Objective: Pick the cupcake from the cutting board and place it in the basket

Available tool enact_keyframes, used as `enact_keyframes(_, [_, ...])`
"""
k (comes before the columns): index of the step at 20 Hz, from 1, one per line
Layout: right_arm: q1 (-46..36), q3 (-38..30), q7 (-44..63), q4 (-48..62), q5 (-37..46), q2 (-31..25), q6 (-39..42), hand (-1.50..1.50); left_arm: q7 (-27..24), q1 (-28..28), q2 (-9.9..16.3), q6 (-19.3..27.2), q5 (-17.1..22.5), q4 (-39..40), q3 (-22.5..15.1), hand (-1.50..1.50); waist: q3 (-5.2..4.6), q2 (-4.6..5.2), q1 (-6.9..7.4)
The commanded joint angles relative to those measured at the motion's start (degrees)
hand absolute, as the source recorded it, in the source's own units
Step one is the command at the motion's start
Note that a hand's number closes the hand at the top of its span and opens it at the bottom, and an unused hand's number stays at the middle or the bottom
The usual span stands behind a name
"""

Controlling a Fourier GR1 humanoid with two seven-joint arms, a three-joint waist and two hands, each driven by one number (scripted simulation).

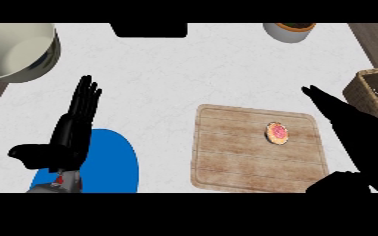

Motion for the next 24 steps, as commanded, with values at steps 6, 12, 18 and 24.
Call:
enact_keyframes(6, [2.0,1.5,-2.0,4.7,10.1,10.3,1.6,-1.5,3.9,3.2,-0.8,-0.7,-2.0,-6.7,1.1,0.0,0.04,-0.06,0.09])
enact_keyframes(12, [2.6,0.5,-6.1,8.8,17.0,14.4,3.3,-1.5,5.0,0.4,-3.3,-1.8,-3.5,-3.6,1.6,0.0,0.04,-0.04,-0.14])
enact_keyframes(18, [4.5,0.3,-15.1,18.0,25.7,18.4,-2.0,-1.5,4.7,-2.5,-3.1,-4.0,-3.6,0.1,5.4,0.0,0.05,0.02,-0.15])
enact_keyframes(24, [3.5,-2.9,-15.4,19.4,26.8,22.6,2.0,-1.5,5.1,2.0,-4.9,-4.5,-5.7,-5.6,4.3,0.0,0.04,-0.03,0.04])
